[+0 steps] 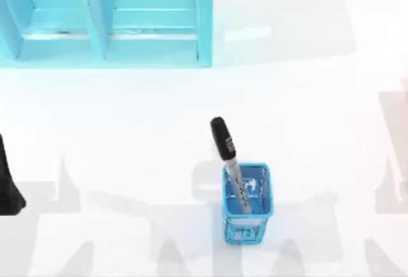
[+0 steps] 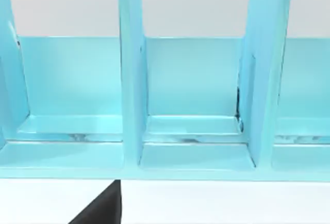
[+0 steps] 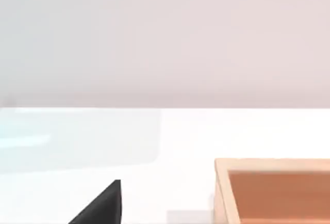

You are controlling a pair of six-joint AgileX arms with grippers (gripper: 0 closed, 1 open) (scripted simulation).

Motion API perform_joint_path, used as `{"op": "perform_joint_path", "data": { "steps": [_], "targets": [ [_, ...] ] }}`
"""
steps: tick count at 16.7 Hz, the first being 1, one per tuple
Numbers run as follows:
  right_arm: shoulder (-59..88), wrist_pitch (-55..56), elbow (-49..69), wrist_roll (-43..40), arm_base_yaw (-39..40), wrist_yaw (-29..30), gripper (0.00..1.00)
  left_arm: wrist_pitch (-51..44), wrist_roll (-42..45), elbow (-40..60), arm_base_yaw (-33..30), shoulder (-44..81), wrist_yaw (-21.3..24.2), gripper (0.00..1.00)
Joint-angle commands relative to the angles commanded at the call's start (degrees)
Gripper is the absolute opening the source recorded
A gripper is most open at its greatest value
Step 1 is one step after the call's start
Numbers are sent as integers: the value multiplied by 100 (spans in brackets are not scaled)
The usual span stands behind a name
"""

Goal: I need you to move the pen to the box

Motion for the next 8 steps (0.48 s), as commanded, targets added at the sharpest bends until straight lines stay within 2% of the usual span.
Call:
{"op": "perform_joint_path", "data": {
  "steps": [4, 8],
  "targets": [
    [200, 28, 97, 22, 141, -56, 100, 0, 0, 0, 0, 0, 0, 100],
    [1321, 173, 563, 121, 811, -326, 100, 0, 0, 0, 0, 0, 0, 100]
  ]
}}
